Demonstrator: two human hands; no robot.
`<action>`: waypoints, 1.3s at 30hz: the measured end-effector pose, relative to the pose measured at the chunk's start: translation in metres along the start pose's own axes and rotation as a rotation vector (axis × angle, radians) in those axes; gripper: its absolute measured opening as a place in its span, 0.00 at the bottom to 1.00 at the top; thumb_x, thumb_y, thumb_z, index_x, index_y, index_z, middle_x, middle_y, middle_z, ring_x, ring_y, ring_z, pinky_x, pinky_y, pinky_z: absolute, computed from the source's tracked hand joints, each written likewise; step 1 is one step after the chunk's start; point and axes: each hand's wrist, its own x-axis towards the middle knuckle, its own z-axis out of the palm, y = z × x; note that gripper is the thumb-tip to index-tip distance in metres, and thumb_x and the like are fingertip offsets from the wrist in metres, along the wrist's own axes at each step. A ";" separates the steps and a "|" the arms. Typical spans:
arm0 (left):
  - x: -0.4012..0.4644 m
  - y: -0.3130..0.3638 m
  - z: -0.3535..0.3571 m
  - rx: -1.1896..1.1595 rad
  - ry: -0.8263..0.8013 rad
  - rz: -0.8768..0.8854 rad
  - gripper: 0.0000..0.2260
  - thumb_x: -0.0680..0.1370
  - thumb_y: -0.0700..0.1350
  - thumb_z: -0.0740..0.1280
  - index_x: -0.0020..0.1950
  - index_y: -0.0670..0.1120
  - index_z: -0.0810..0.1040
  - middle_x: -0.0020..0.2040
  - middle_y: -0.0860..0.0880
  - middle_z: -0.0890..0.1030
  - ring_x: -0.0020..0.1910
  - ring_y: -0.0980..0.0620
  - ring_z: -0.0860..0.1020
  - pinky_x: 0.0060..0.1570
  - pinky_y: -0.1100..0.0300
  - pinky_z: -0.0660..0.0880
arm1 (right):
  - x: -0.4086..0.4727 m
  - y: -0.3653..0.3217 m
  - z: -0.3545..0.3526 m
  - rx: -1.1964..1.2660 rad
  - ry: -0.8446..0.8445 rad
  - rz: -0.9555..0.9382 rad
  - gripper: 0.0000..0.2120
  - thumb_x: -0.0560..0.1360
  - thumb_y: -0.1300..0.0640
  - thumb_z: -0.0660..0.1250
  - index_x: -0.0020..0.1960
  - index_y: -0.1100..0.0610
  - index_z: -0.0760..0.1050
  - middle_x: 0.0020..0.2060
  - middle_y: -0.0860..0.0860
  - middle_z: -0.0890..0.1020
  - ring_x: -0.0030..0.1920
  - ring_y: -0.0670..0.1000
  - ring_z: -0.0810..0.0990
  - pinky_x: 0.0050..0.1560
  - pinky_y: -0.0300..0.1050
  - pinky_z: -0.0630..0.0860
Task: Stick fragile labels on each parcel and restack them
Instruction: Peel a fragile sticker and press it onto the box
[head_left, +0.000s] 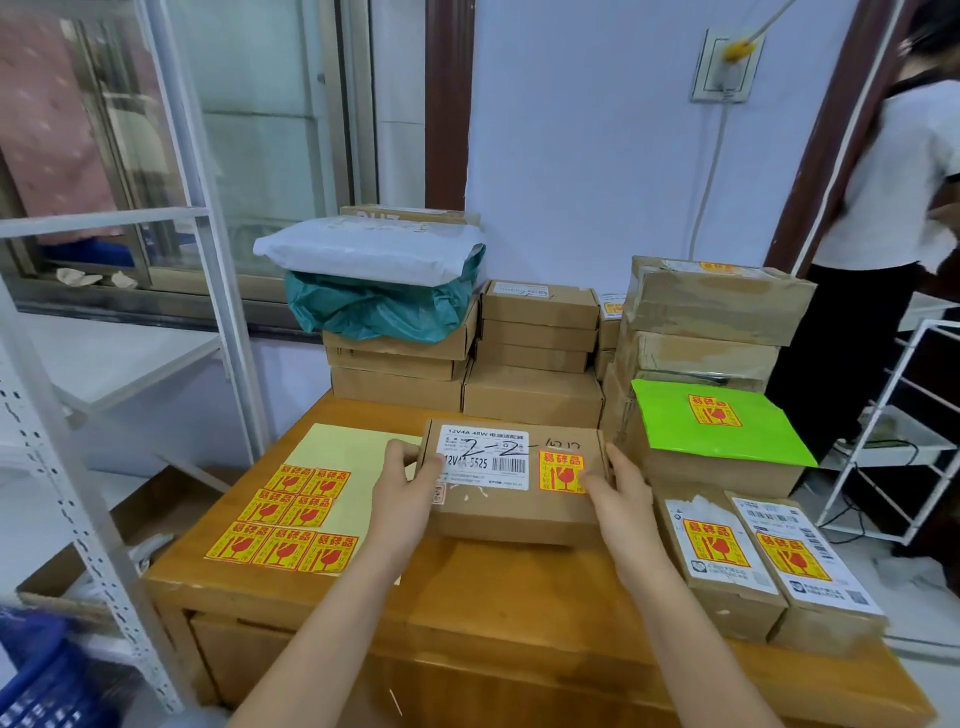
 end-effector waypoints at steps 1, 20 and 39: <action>-0.001 0.003 0.000 -0.015 -0.028 0.011 0.05 0.81 0.45 0.62 0.55 0.47 0.69 0.49 0.57 0.77 0.48 0.57 0.77 0.40 0.60 0.74 | 0.000 -0.004 -0.005 -0.017 0.018 -0.027 0.25 0.79 0.59 0.60 0.75 0.53 0.61 0.70 0.51 0.66 0.72 0.53 0.58 0.73 0.54 0.57; -0.052 0.052 0.074 -0.173 -0.414 0.058 0.10 0.80 0.44 0.62 0.60 0.51 0.65 0.55 0.63 0.71 0.57 0.56 0.74 0.48 0.63 0.71 | -0.016 -0.018 -0.139 0.102 0.230 -0.066 0.21 0.79 0.59 0.61 0.72 0.51 0.68 0.64 0.49 0.74 0.59 0.50 0.72 0.48 0.42 0.68; -0.064 0.035 0.130 -0.108 -0.487 0.042 0.12 0.80 0.41 0.61 0.60 0.52 0.65 0.60 0.55 0.73 0.56 0.56 0.72 0.44 0.70 0.67 | -0.022 0.008 -0.170 0.087 0.334 0.016 0.13 0.79 0.63 0.60 0.61 0.53 0.74 0.49 0.46 0.79 0.48 0.47 0.76 0.51 0.47 0.72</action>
